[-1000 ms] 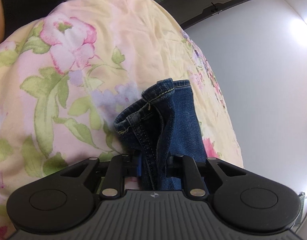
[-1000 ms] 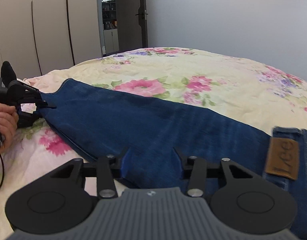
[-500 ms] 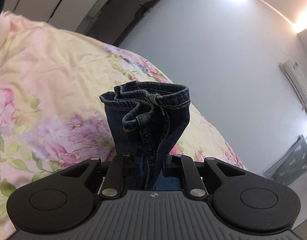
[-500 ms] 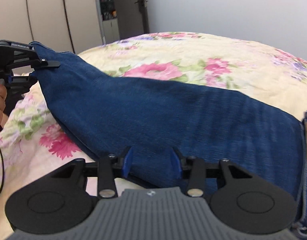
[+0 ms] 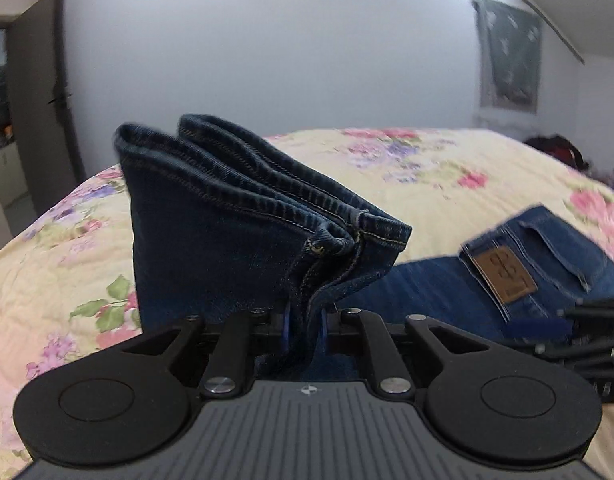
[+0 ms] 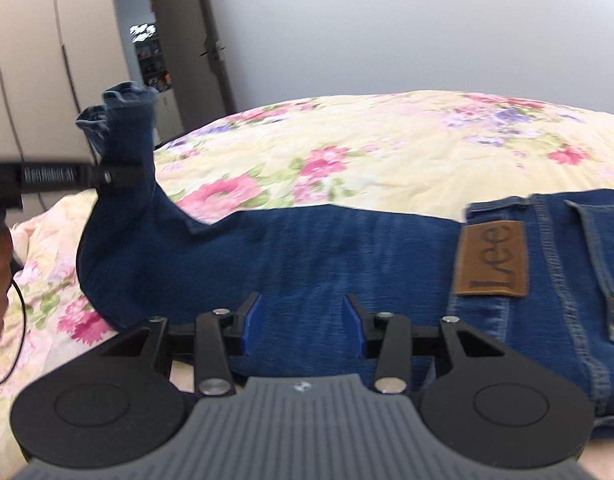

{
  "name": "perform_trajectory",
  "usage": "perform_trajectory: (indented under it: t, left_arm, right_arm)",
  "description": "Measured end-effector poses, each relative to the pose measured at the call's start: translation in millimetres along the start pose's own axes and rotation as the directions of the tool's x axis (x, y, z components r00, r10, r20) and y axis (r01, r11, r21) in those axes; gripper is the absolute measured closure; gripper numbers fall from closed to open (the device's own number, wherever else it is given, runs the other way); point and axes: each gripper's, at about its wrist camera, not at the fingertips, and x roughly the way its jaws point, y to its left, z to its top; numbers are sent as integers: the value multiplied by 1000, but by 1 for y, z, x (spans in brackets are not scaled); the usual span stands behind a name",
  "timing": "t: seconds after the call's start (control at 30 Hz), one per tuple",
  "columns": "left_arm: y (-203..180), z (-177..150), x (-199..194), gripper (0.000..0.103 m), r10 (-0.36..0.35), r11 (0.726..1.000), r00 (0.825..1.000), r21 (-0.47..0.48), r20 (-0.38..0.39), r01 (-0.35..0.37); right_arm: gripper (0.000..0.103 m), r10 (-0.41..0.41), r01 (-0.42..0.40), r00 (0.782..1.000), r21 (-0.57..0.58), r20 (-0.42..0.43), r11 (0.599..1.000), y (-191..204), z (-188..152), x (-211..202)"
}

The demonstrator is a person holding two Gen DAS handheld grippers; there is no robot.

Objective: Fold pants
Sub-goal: 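Lift the hems with the left tool, fold them onto the waistband, open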

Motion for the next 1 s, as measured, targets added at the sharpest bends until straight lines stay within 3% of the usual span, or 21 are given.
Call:
perform_trajectory:
  t: [0.07,0.17,0.2,0.27,0.33,0.37,0.43,0.5,0.63,0.67,0.73,0.8,0.87,0.93,1.0]
  left_arm:
    - [-27,-9,19,88,-38,994,995,95,-96,47]
    - [-61,-37,54,82,-57,968,957,217,-284,122]
    - [-71,-48,57,76,-8,955,962,284,-272,88]
    - [-84,-57,51,74,51,928,975,372,-217,34]
    - [-83,-55,45,68,44,934,975,356,-219,37]
    - [-78,-53,39,65,24,944,974,326,-227,53]
    - [-62,-47,27,34,-34,964,974,251,-224,91]
    - [-43,-46,10,16,-76,979,978,174,-195,111]
    - [14,-38,-4,15,-139,990,969,-64,-204,129]
    - [32,-33,-5,15,-149,982,967,-148,-205,119]
    - [69,-32,-3,14,-177,938,961,-331,-212,99]
    - [103,-34,6,14,-208,863,946,-502,-248,58]
    - [126,-37,18,14,-244,802,923,-596,-298,19]
    - [135,-37,29,14,-251,789,914,-614,-318,4]
    - [138,-35,40,14,-246,794,904,-607,-350,-19]
  right_arm:
    - [63,-21,21,1000,30,8,999,-14,0,-9]
    - [63,-48,48,999,78,8,996,-34,0,-18]
    - [63,-53,52,999,94,4,994,-39,0,-19]
    - [63,-56,56,998,117,-4,992,-47,0,-21]
    - [62,-44,45,999,113,-12,993,-48,1,-21]
    - [58,-32,34,999,106,-19,994,-46,1,-18]
    - [57,-5,8,1000,85,-30,996,-41,3,-15]
    - [55,26,-23,999,64,-43,998,-34,7,-10]
    - [49,78,-68,991,92,-113,993,-23,18,11]
    - [49,85,-71,988,111,-126,991,-22,22,17]
    - [49,102,-81,984,144,-144,986,-20,29,31]
    - [49,112,-83,979,169,-171,982,-19,37,48]
    - [49,113,-71,970,194,-217,978,-19,45,68]
    - [49,122,-62,958,224,-261,973,-22,51,88]
    - [49,134,-52,943,262,-306,964,-28,56,109]
